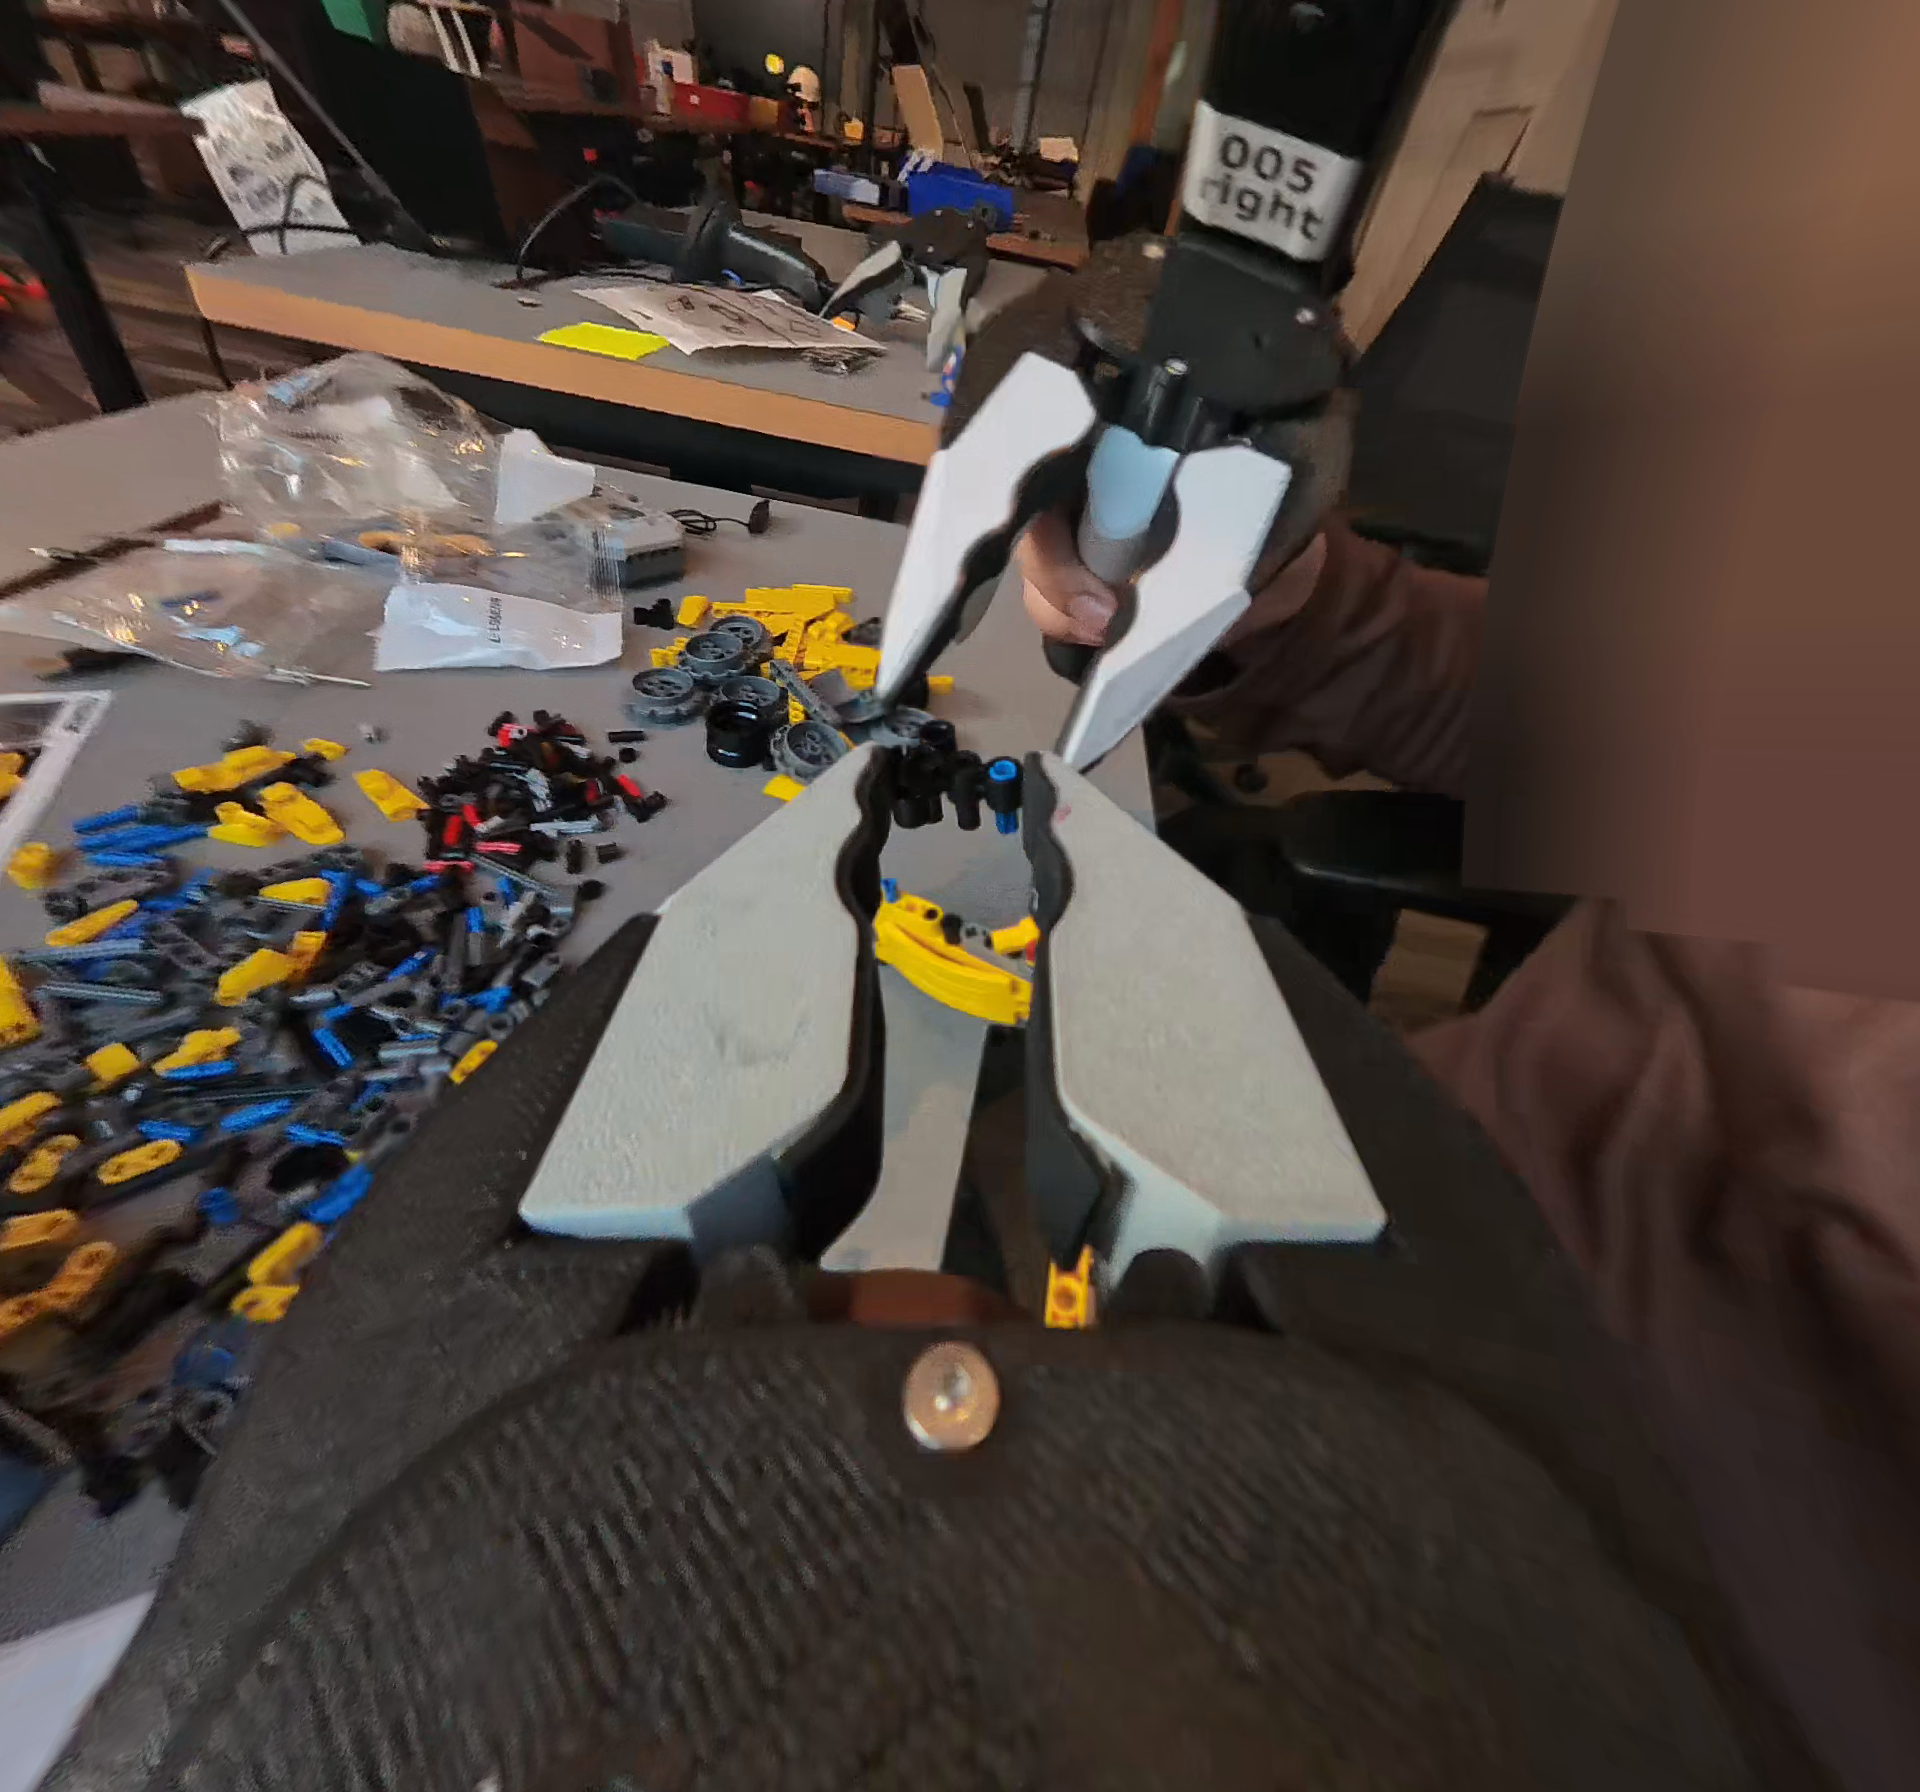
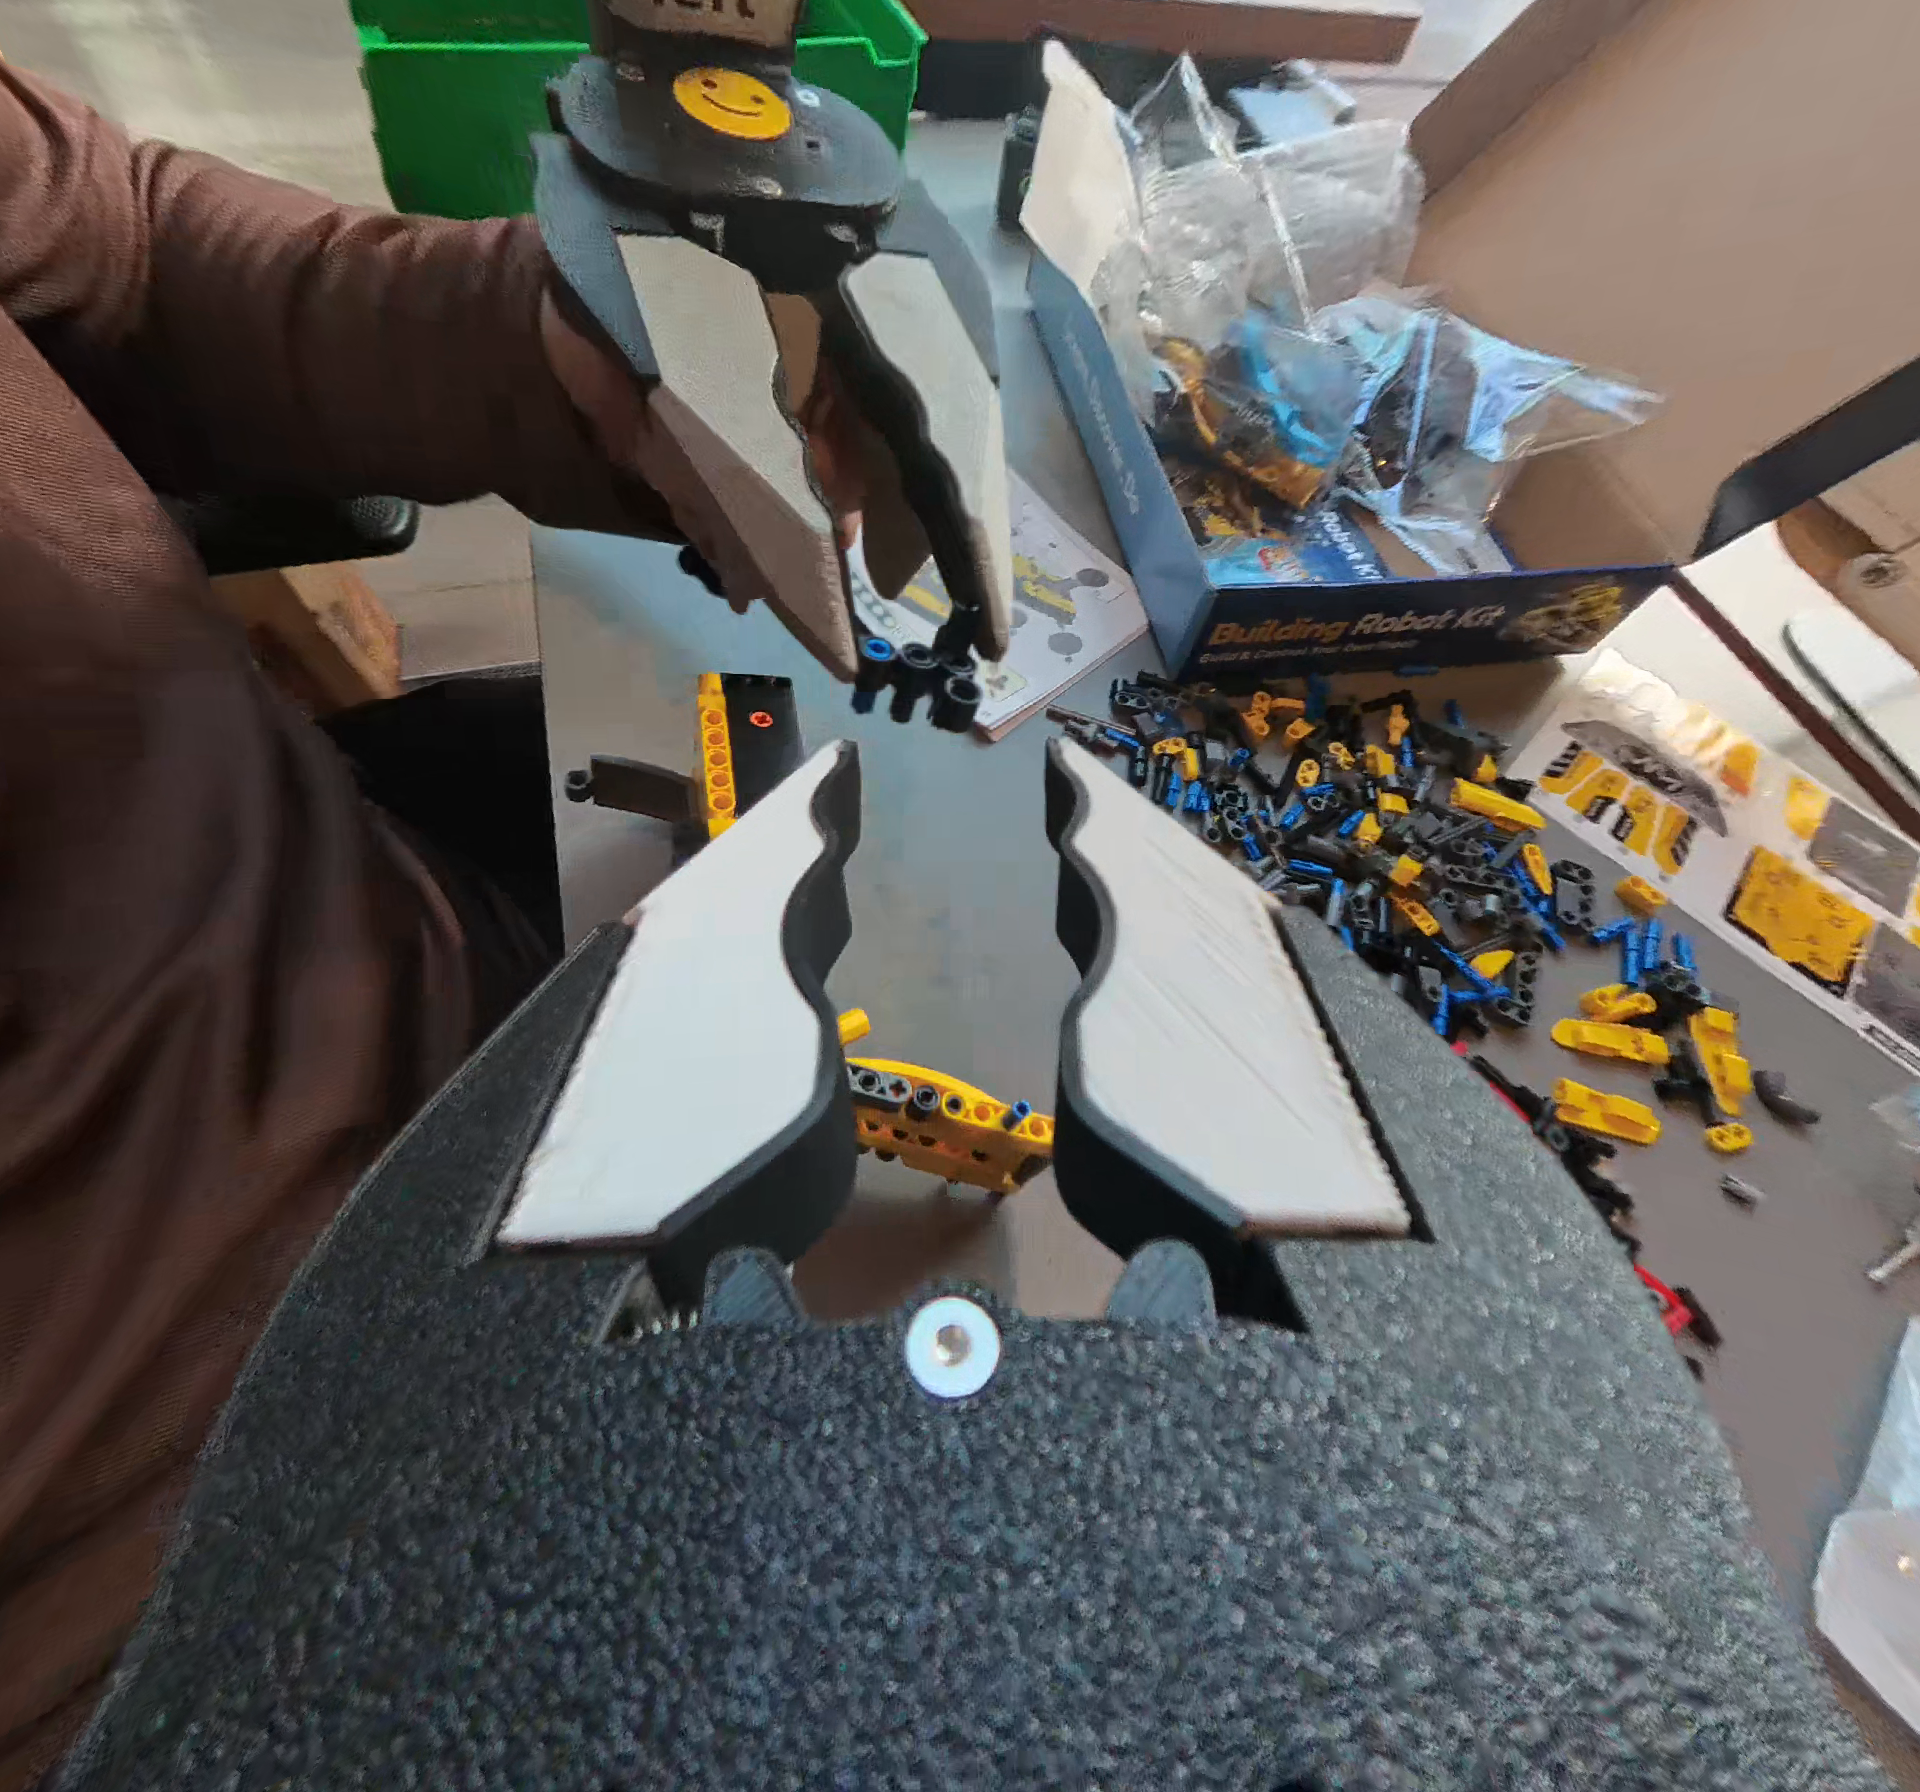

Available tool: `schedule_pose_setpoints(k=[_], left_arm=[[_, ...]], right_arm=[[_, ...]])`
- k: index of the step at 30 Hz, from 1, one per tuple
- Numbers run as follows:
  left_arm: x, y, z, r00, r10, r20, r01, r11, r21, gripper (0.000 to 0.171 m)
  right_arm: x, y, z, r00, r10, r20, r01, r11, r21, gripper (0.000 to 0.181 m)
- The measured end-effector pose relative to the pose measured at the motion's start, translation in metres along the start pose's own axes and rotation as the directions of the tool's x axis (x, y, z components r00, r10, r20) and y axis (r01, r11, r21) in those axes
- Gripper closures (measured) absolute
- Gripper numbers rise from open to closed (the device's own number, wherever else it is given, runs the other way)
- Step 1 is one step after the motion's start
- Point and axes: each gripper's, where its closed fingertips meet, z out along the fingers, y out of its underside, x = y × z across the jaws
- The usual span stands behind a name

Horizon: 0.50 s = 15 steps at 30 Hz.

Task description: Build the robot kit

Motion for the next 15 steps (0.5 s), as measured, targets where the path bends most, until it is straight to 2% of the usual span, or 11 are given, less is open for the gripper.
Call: schedule_pose_setpoints(k=[3, 6, 8, 11, 13, 15], left_arm=[[0.000, 0.009, -0.001, 0.982, -0.187, -0.039, 0.187, 0.982, -0.017, 0.149], [-0.001, 0.012, -0.003, 0.938, -0.340, -0.073, 0.342, 0.940, 0.010, 0.149], [-0.007, 0.012, -0.004, 0.922, -0.384, -0.050, 0.387, 0.921, 0.055, 0.149], [-0.006, 0.021, -0.004, 0.943, -0.332, 0.000, 0.332, 0.942, 0.049, 0.149], [0.004, 0.029, -0.002, 0.973, -0.230, 0.015, 0.230, 0.973, -0.012, 0.149], [0.019, 0.027, -0.002, 0.995, -0.095, -0.008, 0.095, 0.995, -0.020, 0.149]], right_arm=[[-0.003, 0.004, -0.006, 0.995, -0.018, -0.097, 0.017, 1.000, -0.012, 0.148], [-0.005, 0.004, -0.007, 0.973, -0.072, -0.221, 0.070, 0.997, -0.017, 0.150], [-0.014, 0.008, -0.001, 0.969, -0.104, -0.224, 0.095, 0.994, -0.051, 0.148], [-0.024, 0.010, 0.009, 0.980, -0.032, -0.198, 0.026, 0.999, -0.036, 0.146], [-0.029, 0.007, 0.013, 0.987, 0.058, -0.147, -0.057, 0.998, 0.010, 0.146], [-0.030, 0.009, 0.015, 0.988, 0.120, -0.093, -0.119, 0.993, 0.011, 0.146]])
